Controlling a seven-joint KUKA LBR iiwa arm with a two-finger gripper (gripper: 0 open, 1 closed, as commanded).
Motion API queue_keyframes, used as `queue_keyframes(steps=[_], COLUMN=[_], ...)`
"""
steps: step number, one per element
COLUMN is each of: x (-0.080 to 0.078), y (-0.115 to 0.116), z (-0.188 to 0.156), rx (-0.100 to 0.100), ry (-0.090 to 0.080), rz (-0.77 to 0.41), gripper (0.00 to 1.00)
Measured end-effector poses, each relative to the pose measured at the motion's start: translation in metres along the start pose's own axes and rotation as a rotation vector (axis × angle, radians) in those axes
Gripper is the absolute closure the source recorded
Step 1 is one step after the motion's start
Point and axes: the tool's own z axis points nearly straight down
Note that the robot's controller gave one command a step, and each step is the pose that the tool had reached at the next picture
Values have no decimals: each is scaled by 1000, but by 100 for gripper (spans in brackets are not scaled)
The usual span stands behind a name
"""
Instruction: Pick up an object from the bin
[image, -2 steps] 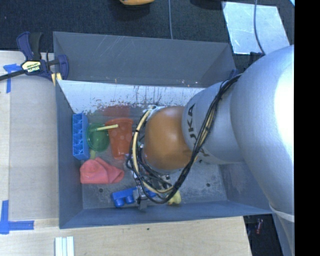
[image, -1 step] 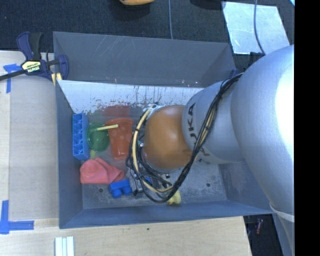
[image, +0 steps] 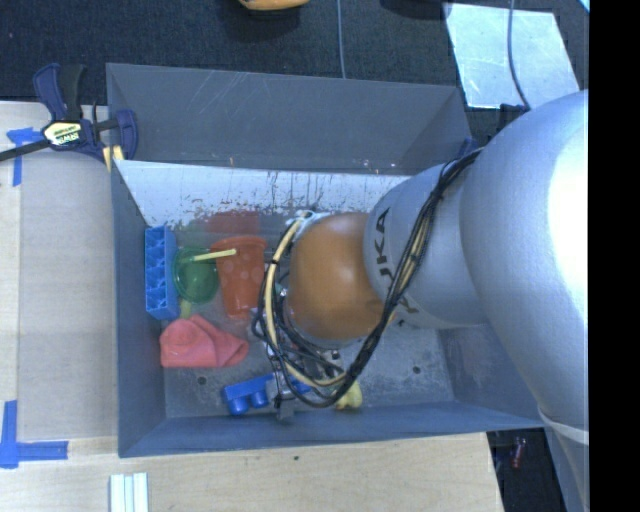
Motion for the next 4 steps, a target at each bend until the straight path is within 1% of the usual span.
queue_keyframes(steps=[1, 2, 3, 4], x=[-2, 0, -2, -2], y=[1, 0, 1, 1], z=[-2, 0, -2, -2], rx=[-1, 0, -1, -1], ry=[-6, 0, -6, -6], rz=[0, 0, 0, 1], gripper=[100, 0, 100, 100])
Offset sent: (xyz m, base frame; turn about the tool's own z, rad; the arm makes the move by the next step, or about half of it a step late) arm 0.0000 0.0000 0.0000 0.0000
